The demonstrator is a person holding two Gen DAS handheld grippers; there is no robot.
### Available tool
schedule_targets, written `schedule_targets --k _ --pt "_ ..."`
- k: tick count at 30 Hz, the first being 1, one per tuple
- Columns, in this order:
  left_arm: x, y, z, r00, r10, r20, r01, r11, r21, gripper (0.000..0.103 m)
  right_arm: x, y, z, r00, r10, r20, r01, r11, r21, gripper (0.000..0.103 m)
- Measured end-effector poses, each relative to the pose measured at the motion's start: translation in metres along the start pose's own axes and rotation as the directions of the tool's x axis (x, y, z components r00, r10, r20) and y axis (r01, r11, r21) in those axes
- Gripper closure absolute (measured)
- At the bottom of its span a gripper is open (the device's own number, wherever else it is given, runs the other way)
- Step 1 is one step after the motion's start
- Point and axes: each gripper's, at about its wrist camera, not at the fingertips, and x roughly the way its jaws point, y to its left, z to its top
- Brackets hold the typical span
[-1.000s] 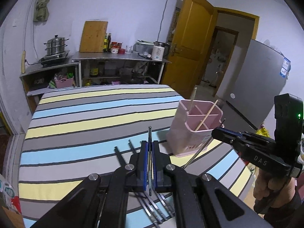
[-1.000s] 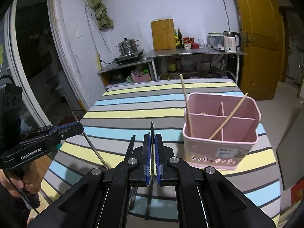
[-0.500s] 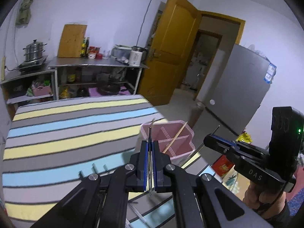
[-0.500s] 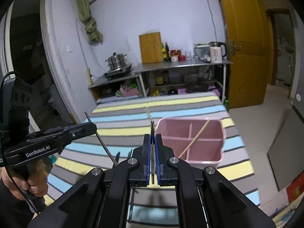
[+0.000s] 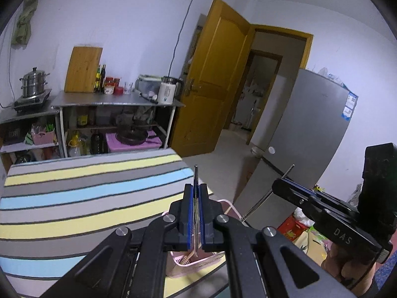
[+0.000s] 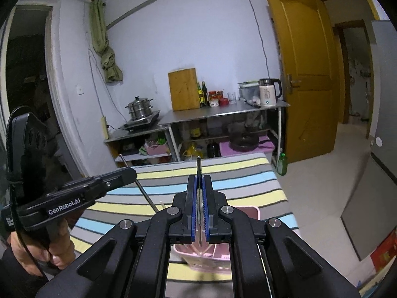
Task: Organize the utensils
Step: 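Carry both metal chopsticks to the pink holder and lower them in, then open both tools to release the metal chopsticks in the holder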
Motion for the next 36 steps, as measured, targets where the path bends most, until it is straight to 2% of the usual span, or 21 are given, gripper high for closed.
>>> schedule_targets --k 9,18,24,31,36 --pt "0.044 0.02 -0.035 0.997 0.021 -0.071 -0.023 1.0 -0.015 0.099 0.048 -0.017 -0.043 0.994 -0.005 -0.111 0.009 0.999 0.035 0.098" --pt "0.054 0.037 -0.057 0.995 0.025 -0.098 -0.028 0.999 -0.028 0.098 0.068 -0.027 -0.069 0.98 -0.005 -0.198 0.018 0.998 0.064 0.098" --pt "0.038 0.039 -0.059 0.997 0.029 -0.075 -0.032 0.999 -0.028 0.094 0.058 -0.028 -0.07 0.983 -0.026 -0.184 0.039 0.997 0.067 0.094" --pt "0.001 0.043 -0.067 0.998 0.062 -0.03 -0.063 0.998 -0.023 0.092 0.03 -0.02 -0.071 0.989 -0.043 -0.139 0.053 0.996 0.065 0.088" --pt "-0.027 0.055 -0.09 0.994 0.108 -0.022 -0.109 0.994 -0.033 0.092 0.014 -0.005 -0.082 0.991 -0.027 -0.133 0.034 0.998 0.048 0.088"
